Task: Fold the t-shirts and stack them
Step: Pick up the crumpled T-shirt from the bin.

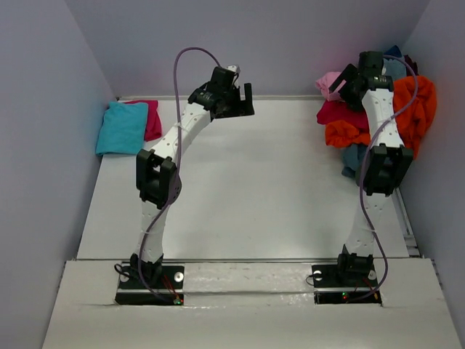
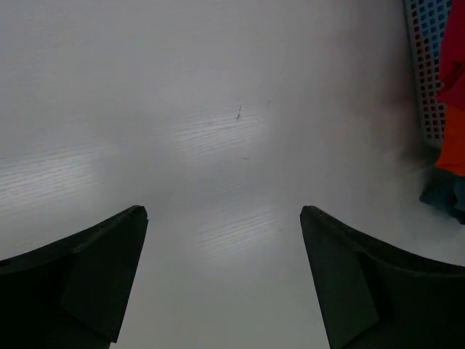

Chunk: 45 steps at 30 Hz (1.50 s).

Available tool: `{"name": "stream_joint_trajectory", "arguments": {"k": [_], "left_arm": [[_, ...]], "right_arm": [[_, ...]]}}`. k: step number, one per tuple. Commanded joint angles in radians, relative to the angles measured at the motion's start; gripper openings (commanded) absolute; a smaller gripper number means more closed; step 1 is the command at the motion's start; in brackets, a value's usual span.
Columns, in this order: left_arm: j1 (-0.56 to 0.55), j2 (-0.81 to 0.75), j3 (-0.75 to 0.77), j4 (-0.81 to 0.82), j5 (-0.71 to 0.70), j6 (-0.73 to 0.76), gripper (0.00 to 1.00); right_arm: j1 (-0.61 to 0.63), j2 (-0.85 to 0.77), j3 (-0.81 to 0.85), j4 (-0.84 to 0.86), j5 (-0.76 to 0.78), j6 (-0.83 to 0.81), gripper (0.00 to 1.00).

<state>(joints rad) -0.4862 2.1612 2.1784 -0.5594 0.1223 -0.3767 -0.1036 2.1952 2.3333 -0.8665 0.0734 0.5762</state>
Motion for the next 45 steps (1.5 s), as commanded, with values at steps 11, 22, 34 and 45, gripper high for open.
{"name": "stream_joint_trajectory", "arguments": {"k": [11,22,34,45], "left_arm": [[0.005,0.008,0.0,-0.01,0.05,0.009,0.99],[0.005,-0.011,-0.029,-0.02,0.046,0.027,0.98],[0.005,-0.034,-0.038,-0.056,0.028,0.055,0.99],[0.005,-0.047,-0.062,-0.059,0.022,0.059,0.99]], "right_arm": [[-0.001,0.048,0.133,0.055,-0.066,0.001,0.79],[-0.011,-0.006,0.084,0.095,-0.038,0.01,0.79],[-0.039,0.041,0.084,0.119,-0.004,-0.007,0.78],[-0.05,0.092,0.098,0.127,-0.04,-0.004,0.72]]}}
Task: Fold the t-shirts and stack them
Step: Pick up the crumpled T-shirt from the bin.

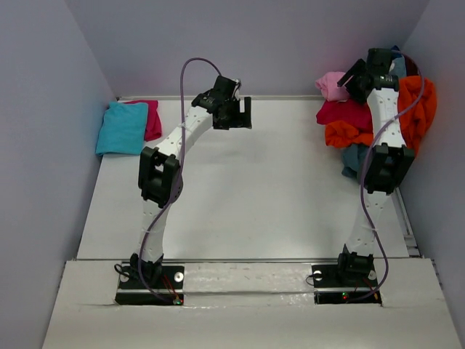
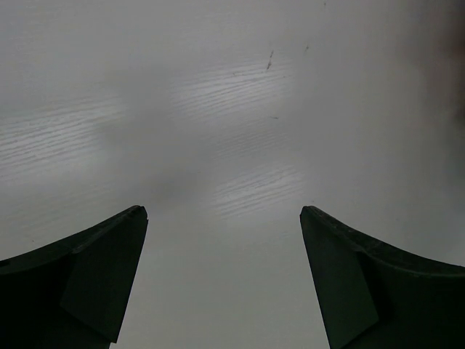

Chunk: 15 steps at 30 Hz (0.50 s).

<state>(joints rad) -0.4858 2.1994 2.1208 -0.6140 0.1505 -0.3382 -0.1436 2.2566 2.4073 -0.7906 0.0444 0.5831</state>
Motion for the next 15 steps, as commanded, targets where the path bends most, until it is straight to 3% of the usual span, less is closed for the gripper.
{"name": "stream_joint_trajectory", "arguments": {"k": [1,6,8,9,11,13,15], "left_arm": [[0.004,-0.089,-0.004,-0.006,-0.006,0.021,0.98],[0.004,-0.093,-0.015,-0.004,-0.006,0.021,0.99],[0.004,-0.095,-0.021,-0.003,-0.008,0.022,0.99],[0.004,-0.095,-0.021,-0.003,-0.009,0.021,0.99],[0.004,-0.095,-0.024,-0.001,-0.006,0.021,0.99],[0.004,-0.093,-0.025,0.002,-0.003,0.019,0.99],[0.004,-0.095,-0.025,0.002,-0.002,0.018,0.99]], "right_arm": [[-0.01,0.035,0.023,0.048,-0.023,-0.009,0.71],[-0.01,0.029,-0.017,0.057,-0.037,-0.003,0.61],[-0.01,0.015,-0.046,0.07,-0.066,-0.003,0.47],[-0.01,0.009,-0.051,0.068,-0.069,-0.003,0.33],[-0.01,0.006,-0.05,0.057,-0.069,-0.003,0.14],[-0.01,0.001,-0.042,0.039,-0.074,-0.003,0.07],[-0.01,-0.003,-0.039,0.019,-0.078,-0.003,0.07]]}}
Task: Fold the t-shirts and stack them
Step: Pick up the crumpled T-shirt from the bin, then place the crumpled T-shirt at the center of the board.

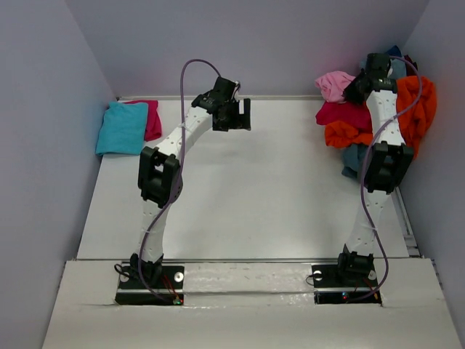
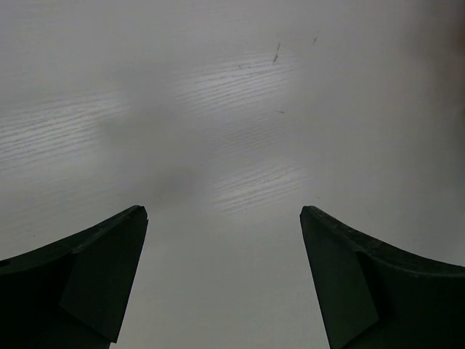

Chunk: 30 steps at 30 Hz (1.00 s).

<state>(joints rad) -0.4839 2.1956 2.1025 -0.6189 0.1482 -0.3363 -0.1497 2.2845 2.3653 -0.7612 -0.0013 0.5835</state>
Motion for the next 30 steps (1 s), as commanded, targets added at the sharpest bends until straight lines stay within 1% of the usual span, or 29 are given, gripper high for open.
{"name": "stream_joint_trajectory", "arguments": {"k": [1,4,10,18,23,27,30], "left_arm": [[0.002,-0.091,-0.009,0.008,0.001,0.016,0.99],[0.002,-0.103,-0.021,0.015,-0.007,0.011,0.98],[0.002,-0.134,-0.053,0.034,-0.053,0.011,0.98],[0.002,-0.18,-0.127,0.064,-0.079,0.014,0.98],[0.002,-0.21,-0.18,0.085,-0.088,0.011,0.98],[0.002,-0.235,-0.213,0.094,-0.099,0.01,0.98],[0.002,-0.257,-0.237,0.099,-0.114,0.008,0.98]], "right_arm": [[-0.004,-0.04,0.005,-0.016,-0.042,-0.005,0.07],[-0.004,-0.068,-0.006,-0.035,-0.074,-0.005,0.07],[0.018,-0.157,-0.012,-0.061,-0.204,-0.033,0.07],[0.05,-0.292,-0.006,-0.107,-0.302,-0.063,0.07],[0.085,-0.393,-0.063,-0.112,-0.325,-0.077,0.07],[0.107,-0.439,-0.084,-0.133,-0.351,-0.085,0.07],[0.147,-0.483,-0.125,-0.135,-0.361,-0.097,0.07]]}}
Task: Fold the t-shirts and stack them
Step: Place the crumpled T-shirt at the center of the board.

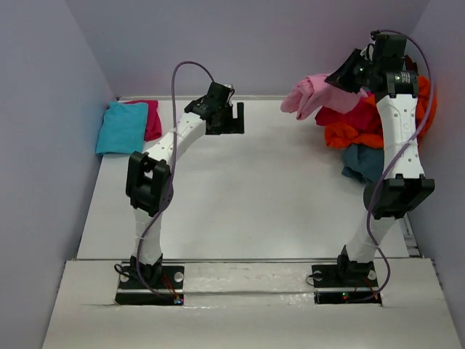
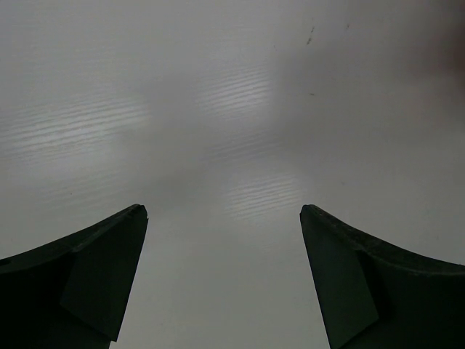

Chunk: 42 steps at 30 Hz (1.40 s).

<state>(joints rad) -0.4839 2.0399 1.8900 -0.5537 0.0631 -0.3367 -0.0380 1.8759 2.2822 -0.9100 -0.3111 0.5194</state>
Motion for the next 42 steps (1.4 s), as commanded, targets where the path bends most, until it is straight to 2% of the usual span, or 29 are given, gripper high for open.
{"name": "stream_joint_trajectory", "arguments": {"k": [1,4,8,12,14,15,17,20,22,28,33,36,37,38,40,42], "left_arm": [[0.002,-0.113,-0.04,0.041,-0.035,0.007,0.98],[0.002,-0.124,-0.055,0.046,-0.043,0.004,0.99],[0.002,-0.135,-0.075,0.051,-0.042,0.001,0.99],[0.002,-0.153,-0.104,0.057,-0.052,0.001,0.99],[0.002,-0.165,-0.12,0.06,-0.054,0.001,0.99],[0.011,-0.176,-0.127,0.066,-0.054,0.001,0.99],[0.011,-0.181,-0.135,0.067,-0.054,-0.001,0.99],[0.021,-0.188,-0.132,0.066,-0.054,0.001,0.99],[0.021,-0.198,-0.135,0.064,-0.057,-0.002,0.99],[0.062,-0.268,-0.175,0.086,-0.103,-0.022,0.99],[0.126,-0.336,-0.218,0.1,-0.102,-0.033,0.99],[0.149,-0.363,-0.238,0.107,-0.094,-0.035,0.99],[0.159,-0.368,-0.242,0.109,-0.089,-0.036,0.99],[0.159,-0.372,-0.25,0.113,-0.088,-0.038,0.99],[0.159,-0.373,-0.259,0.116,-0.085,-0.039,0.99],[0.159,-0.373,-0.265,0.121,-0.082,-0.041,0.99]], "right_arm": [[0.044,-0.086,-0.055,0.016,-0.042,-0.036,0.07],[0.044,-0.136,-0.128,0.034,-0.016,-0.039,0.07],[0.044,-0.165,-0.194,0.004,0.141,-0.044,0.07],[0.044,-0.256,-0.326,0.083,0.202,-0.025,0.07],[0.044,-0.235,-0.311,0.065,0.132,-0.039,0.07],[0.053,-0.195,-0.275,-0.032,-0.007,-0.073,0.07],[0.079,-0.091,-0.192,-0.128,-0.088,-0.108,0.07],[0.211,-0.107,-0.245,-0.129,0.016,-0.162,0.07],[0.269,-0.127,-0.309,-0.118,0.004,-0.18,0.07],[0.365,-0.167,-0.415,-0.129,0.0,-0.185,0.07],[0.383,-0.216,-0.504,-0.153,-0.034,-0.192,0.07],[0.421,-0.196,-0.55,-0.205,-0.014,-0.231,0.18],[0.447,-0.198,-0.572,-0.204,0.038,-0.233,0.34],[0.448,-0.199,-0.613,-0.199,0.044,-0.236,0.43],[0.46,-0.207,-0.642,-0.176,0.047,-0.226,0.6],[0.469,-0.205,-0.659,-0.162,0.044,-0.219,0.7]]}}
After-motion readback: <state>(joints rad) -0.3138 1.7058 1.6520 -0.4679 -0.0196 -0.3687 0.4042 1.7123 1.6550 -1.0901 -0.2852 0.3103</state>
